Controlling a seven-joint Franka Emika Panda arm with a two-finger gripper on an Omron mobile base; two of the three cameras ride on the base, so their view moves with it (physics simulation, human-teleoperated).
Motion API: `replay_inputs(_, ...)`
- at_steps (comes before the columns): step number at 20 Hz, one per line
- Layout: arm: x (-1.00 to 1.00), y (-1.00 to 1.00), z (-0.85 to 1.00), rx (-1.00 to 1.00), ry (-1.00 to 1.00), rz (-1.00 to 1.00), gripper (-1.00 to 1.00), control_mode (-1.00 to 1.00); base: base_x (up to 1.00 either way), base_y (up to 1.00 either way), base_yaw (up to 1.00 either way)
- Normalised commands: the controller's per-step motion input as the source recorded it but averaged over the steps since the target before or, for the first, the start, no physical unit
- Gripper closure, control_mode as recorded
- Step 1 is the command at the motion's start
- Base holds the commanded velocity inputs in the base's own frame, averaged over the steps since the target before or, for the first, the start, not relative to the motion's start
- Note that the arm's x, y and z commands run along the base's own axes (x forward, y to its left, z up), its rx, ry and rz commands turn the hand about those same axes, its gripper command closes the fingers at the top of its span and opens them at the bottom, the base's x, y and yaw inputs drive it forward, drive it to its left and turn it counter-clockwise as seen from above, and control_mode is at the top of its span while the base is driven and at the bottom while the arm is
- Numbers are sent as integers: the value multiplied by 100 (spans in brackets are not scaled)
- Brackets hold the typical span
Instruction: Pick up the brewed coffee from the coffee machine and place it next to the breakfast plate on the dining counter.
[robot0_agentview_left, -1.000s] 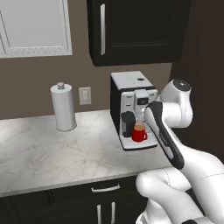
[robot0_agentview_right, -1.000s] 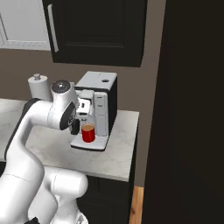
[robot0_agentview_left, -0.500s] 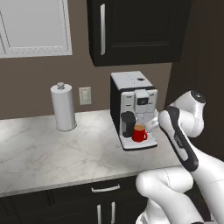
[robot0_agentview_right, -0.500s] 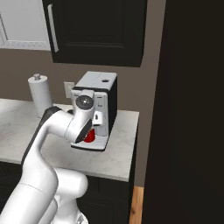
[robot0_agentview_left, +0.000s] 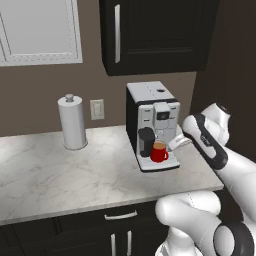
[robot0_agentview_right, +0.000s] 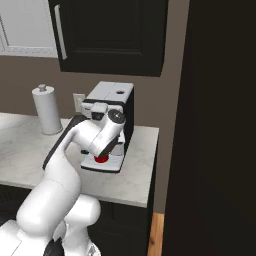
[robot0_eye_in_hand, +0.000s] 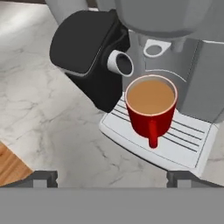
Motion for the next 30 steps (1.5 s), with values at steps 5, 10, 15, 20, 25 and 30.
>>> replay_inputs(5,34,0,-33,0,1,6,-100,-100,0,0,0)
replay_inputs(10,15,0,-32,0,0,1,-100,-100,0,0,0)
replay_inputs(15,6,0,-33,0,-5,0,-100,-100,0,0,0)
replay_inputs(20,1,0,-33,0,-7,0,-100,-100,0,0,0)
replay_inputs(25,6,0,-28,0,-8,0,-100,-100,0,0,0)
replay_inputs(30,16,0,-14,0,-6,0,-100,-100,0,0,0)
